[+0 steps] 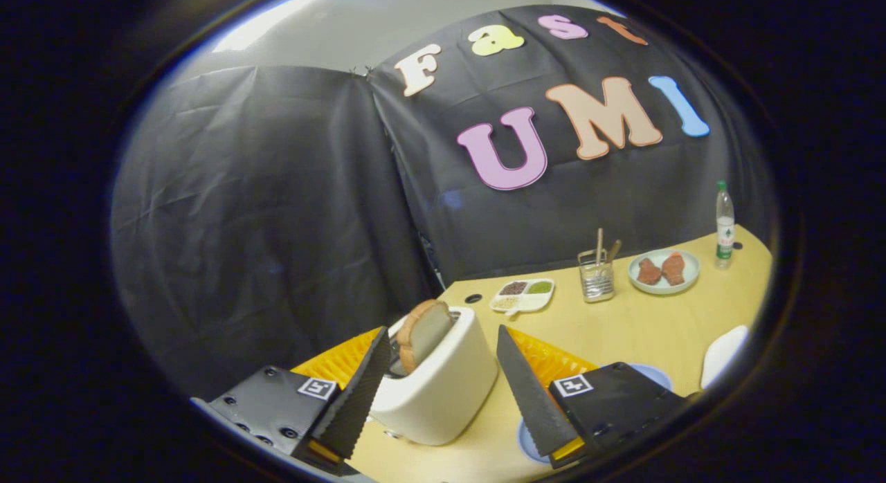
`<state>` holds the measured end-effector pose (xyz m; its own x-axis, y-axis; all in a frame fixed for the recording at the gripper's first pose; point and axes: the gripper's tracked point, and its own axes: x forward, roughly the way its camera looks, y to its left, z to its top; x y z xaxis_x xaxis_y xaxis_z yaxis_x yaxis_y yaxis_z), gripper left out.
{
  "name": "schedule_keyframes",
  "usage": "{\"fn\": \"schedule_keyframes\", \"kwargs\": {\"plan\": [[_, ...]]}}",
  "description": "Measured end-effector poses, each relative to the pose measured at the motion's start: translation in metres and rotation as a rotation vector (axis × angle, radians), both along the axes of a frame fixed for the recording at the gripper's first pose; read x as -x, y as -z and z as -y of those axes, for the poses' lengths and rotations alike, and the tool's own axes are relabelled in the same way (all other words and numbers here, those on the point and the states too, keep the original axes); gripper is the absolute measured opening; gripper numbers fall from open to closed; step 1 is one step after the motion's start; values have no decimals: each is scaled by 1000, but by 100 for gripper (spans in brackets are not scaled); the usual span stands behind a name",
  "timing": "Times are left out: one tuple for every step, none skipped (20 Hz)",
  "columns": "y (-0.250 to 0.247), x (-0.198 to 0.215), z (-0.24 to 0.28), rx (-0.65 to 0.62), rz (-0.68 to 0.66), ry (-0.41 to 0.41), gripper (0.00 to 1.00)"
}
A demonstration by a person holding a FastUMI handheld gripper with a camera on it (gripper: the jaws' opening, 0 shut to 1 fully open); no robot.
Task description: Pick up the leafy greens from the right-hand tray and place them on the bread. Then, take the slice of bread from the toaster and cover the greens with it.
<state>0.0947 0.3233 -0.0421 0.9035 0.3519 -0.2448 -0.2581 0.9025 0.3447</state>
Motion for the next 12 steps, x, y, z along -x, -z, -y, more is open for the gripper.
{"fn": "schedule_keyframes", "kwargs": {"plan": [[-2, -9, -7, -25, -13, 1, 97], [-4, -19, -12, -40, -20, 6, 97], [-2, -26, -14, -42, -30, 14, 97], [0, -33, -18, -39, -44, 14, 97], [4, -35, -24, -42, -61, 8, 96], [7, -38, -30, -54, -78, -6, 96], [11, -41, -39, -69, -89, -23, 96], [16, -46, -43, -75, -105, -28, 96], [21, -49, -45, -77, -124, -34, 95], [27, -52, -45, -73, -149, -30, 95], [32, -53, -46, -71, -168, -31, 94], [33, -54, -48, -67, -181, -32, 94]]}}
